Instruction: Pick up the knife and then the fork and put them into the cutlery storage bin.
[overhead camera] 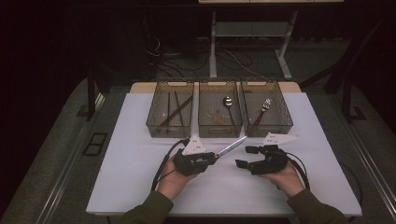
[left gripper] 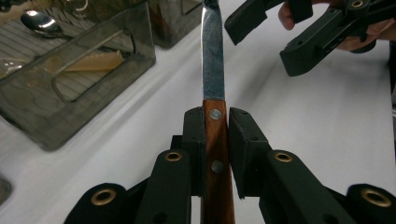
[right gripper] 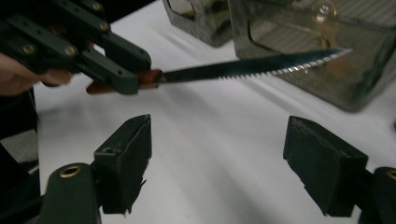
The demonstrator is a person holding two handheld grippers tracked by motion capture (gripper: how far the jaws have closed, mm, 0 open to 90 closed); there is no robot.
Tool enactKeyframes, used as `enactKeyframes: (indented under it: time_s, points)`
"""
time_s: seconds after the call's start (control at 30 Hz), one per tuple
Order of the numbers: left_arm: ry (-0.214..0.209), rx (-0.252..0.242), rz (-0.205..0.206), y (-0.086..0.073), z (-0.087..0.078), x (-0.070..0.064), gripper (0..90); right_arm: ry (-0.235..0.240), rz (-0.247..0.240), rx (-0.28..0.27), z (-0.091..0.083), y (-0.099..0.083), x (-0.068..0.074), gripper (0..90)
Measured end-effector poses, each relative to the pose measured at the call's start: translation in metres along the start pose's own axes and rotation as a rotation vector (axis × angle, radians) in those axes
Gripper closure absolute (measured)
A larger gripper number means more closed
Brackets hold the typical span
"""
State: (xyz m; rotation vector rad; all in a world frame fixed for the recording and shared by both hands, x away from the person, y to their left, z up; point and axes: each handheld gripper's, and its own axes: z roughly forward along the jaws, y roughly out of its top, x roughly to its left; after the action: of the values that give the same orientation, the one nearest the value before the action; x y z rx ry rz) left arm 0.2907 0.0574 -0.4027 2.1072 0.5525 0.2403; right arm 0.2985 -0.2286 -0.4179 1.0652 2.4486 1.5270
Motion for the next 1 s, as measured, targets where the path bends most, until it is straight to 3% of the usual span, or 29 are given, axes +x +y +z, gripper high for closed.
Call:
enactKeyframes:
  time_s: [0.33,0.47,0.6,0.77,0.9,1.0]
  points:
    - [0.007,-0.035,0.009,0.006,0.004,-0.004,77.0,0.096,0.066,-0.071,0.009,0.015,-0.001,40.3]
    - [0.012,-0.055,-0.006,0.007,0.006,-0.006,77.0,0.125,0.090,-0.083,0.012,0.019,-0.002,46.8]
    - [0.011,-0.038,0.004,0.007,0.009,-0.006,77.0,0.132,0.096,-0.111,0.012,0.021,-0.002,54.6]
    - [0.020,-0.058,-0.007,0.009,0.012,-0.008,77.1,0.133,0.104,-0.153,0.012,0.026,-0.001,64.7]
    - [0.024,-0.064,-0.010,0.011,0.013,-0.007,77.1,0.129,0.099,-0.170,0.013,0.031,-0.001,75.3]
    - [0.024,-0.054,-0.007,0.011,0.014,-0.005,77.1,0.135,0.085,-0.167,0.015,0.033,-0.001,78.1]
